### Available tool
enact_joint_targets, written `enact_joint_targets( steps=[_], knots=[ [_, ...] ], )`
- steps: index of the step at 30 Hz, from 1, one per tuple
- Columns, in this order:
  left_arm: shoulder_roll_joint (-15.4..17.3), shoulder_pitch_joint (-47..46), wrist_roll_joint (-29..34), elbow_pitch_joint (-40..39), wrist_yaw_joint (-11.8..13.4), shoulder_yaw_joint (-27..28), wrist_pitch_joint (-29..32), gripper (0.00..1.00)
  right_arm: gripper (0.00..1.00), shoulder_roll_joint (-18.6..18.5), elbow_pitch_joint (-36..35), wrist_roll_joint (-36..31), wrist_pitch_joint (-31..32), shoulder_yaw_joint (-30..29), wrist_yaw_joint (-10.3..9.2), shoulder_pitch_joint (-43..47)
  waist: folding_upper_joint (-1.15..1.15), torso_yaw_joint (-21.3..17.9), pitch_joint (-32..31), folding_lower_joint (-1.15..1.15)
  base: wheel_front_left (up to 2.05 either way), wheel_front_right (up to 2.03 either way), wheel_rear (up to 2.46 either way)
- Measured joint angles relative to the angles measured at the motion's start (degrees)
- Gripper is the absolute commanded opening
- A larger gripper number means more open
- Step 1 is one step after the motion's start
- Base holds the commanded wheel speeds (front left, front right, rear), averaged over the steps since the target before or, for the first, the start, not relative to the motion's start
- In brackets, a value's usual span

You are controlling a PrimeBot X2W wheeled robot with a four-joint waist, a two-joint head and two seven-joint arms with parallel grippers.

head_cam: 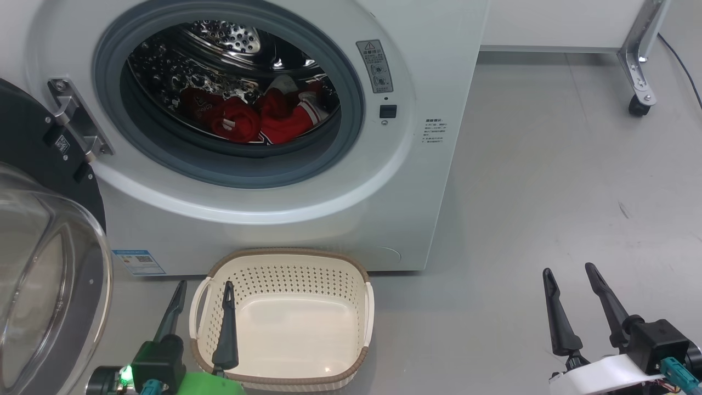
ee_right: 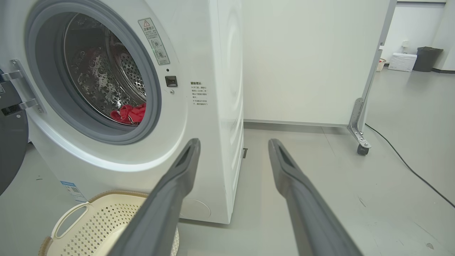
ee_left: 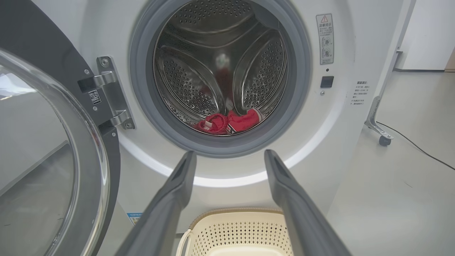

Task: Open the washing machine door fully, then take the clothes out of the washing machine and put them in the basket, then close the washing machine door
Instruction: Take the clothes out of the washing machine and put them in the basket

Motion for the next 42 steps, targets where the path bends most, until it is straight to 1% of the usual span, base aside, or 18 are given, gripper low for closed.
enact_joint_targets(
  steps=[8, 15, 22, 27, 32, 34, 39, 42],
  knots=[
    [0.0, -0.04, 0.0, 0.32, 0.0, -0.15, 0.0, 1.0, 1.0, 0.04, 0.2, -0.01, 0.0, 0.04, 0.01, 0.0, 0.0, -0.08, -0.07, 0.0, 0.0, 0.0, 0.0],
    [0.0, -0.73, -0.15, 0.83, 0.01, -0.62, 0.09, 1.0, 1.0, 0.08, 0.13, -0.03, 0.0, 0.6, 0.44, -0.01, 0.0, -0.55, 0.83, 0.0, 0.0, 0.0, 0.0],
    [0.0, -3.71, -2.77, 2.26, 0.01, -1.82, 1.34, 1.0, 1.0, -0.23, -0.35, -0.05, 0.0, 0.75, 0.48, -0.23, 0.0, -1.19, 2.64, 0.0, 0.0, 0.0, 0.0],
    [0.02, -6.97, -6.7, 4.8, 0.0, -3.79, 4.97, 1.0, 1.0, -1.2, -1.02, -0.04, 0.0, 0.73, 0.49, -0.88, 0.0, -1.79, 4.83, 0.0, 0.0, 0.0, 0.0],
    [-0.02, -12.02, -10.06, 8.24, -0.07, -5.75, 10.01, 1.0, 1.0, -1.96, -2.08, -0.03, 0.0, 0.73, 0.6, -2.42, 0.0, -2.45, 7.63, 0.0, 0.0, 0.0, 0.0],
    [-0.03, -14.22, -11.52, 9.66, -0.47, -6.06, 12.18, 1.0, 1.0, -2.11, -2.31, 0.02, 0.0, 0.91, 0.66, -3.13, 0.0, -2.76, 8.83, 0.0, 0.0, 0.0, 0.0],
    [-0.08, -19.97, -14.57, 13.56, -0.64, -6.32, 18.93, 1.0, 1.0, -2.41, -3.01, 0.44, 0.0, 1.4, 0.98, -5.08, 0.0, -3.77, 11.97, 0.0, 0.0, 0.0, 0.0],
    [-0.2, -25.15, -15.57, 15.68, -0.63, -4.82, 22.75, 1.0, 1.0, -2.6, -3.25, 1.42, 0.0, 1.58, 0.98, -6.54, 0.0, -4.85, 14.55, 0.0, 0.0, 0.0, 0.0]
  ],
)
